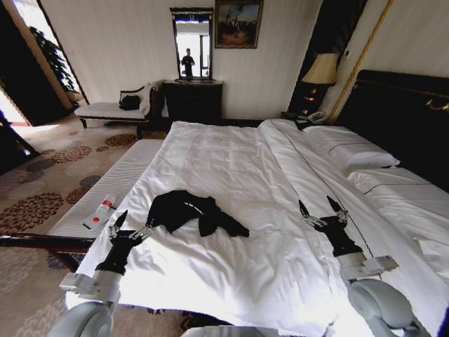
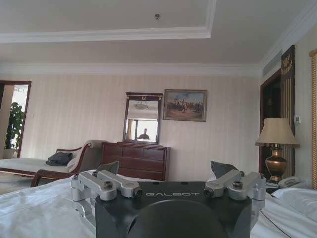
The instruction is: Fold the clothes on the bed.
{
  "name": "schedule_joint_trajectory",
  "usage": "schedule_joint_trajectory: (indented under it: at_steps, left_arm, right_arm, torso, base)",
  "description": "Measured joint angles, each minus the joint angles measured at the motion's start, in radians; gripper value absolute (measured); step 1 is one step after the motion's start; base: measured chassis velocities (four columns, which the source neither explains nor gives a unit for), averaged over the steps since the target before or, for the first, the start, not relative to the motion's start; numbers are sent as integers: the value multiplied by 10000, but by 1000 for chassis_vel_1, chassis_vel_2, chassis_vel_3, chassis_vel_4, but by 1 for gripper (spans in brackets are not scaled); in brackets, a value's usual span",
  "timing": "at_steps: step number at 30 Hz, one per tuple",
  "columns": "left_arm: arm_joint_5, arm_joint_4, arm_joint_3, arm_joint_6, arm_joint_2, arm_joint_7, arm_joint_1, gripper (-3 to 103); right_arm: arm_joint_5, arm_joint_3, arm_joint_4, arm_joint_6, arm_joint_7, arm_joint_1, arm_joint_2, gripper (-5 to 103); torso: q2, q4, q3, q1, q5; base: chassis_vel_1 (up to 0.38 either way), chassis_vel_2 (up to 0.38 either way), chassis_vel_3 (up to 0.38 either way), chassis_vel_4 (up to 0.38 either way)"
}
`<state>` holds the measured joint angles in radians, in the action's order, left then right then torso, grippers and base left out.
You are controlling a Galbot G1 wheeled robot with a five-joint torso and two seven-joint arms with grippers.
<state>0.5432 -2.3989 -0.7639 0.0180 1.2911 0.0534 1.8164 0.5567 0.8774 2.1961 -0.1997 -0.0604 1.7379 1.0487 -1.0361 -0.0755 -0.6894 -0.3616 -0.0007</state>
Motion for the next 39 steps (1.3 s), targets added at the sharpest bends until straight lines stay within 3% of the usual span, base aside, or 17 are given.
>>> schedule_joint_trajectory:
  at_steps: [16,39]
  left_arm:
    - [-173,-243,99,98,107,-53,-105,100]
    - [-130,-146,145,337,197,-243,-358,100]
  right_arm:
    - [-357,164,-157,-159,-88,81,714,100]
    - [-122,203,-237,-117,-56,202,888,100]
  torso:
    - [0,-2,0,0,1]
    - [0,0,0,0,0]
  base:
    - [0,0,0,0]
    - [0,0,0,0]
